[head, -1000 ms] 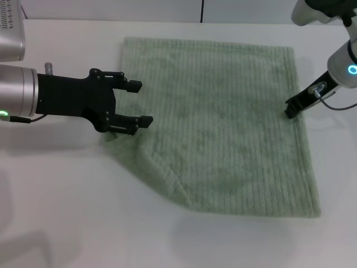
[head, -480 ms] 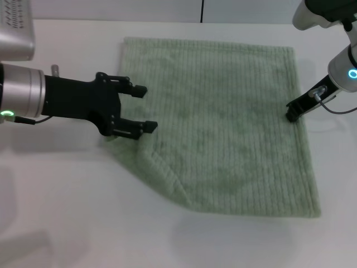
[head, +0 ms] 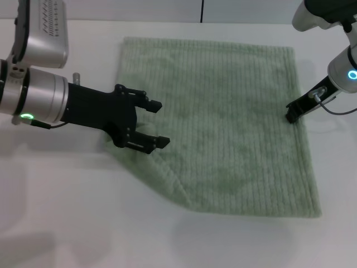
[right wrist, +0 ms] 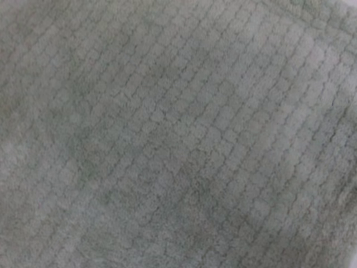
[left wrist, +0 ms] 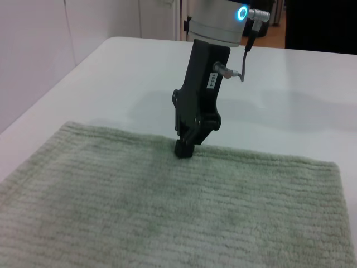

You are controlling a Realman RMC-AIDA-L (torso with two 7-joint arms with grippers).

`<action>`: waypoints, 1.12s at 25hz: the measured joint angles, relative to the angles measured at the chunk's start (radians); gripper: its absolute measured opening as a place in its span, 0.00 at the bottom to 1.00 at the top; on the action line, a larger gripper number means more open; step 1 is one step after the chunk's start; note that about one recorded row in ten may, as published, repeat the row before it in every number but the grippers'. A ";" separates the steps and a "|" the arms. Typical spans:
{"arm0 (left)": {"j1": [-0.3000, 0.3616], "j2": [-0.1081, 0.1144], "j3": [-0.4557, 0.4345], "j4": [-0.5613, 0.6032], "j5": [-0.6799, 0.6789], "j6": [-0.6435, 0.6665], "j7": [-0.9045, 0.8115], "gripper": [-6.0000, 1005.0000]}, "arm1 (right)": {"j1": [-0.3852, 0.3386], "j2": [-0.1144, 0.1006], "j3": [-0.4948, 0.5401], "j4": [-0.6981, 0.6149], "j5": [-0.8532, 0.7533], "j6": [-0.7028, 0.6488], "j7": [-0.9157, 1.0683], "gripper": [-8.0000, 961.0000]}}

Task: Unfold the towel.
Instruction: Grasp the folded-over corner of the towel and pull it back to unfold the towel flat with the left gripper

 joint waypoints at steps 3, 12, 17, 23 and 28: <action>-0.010 -0.004 0.018 0.001 -0.003 0.007 -0.006 0.78 | 0.001 0.000 0.000 0.000 0.000 0.000 0.000 0.01; -0.024 -0.008 0.108 0.007 -0.004 0.091 -0.048 0.78 | 0.004 0.002 -0.004 0.000 0.000 0.000 -0.001 0.01; -0.025 -0.005 0.179 0.011 0.027 0.188 -0.092 0.78 | 0.005 0.003 -0.004 0.000 0.000 0.000 -0.001 0.01; -0.028 -0.005 0.184 0.012 0.047 0.198 -0.103 0.78 | 0.007 0.003 -0.003 0.000 0.000 0.000 -0.001 0.01; -0.030 -0.003 0.178 0.011 0.086 0.207 -0.123 0.78 | 0.007 0.003 -0.001 0.000 0.000 0.000 -0.001 0.01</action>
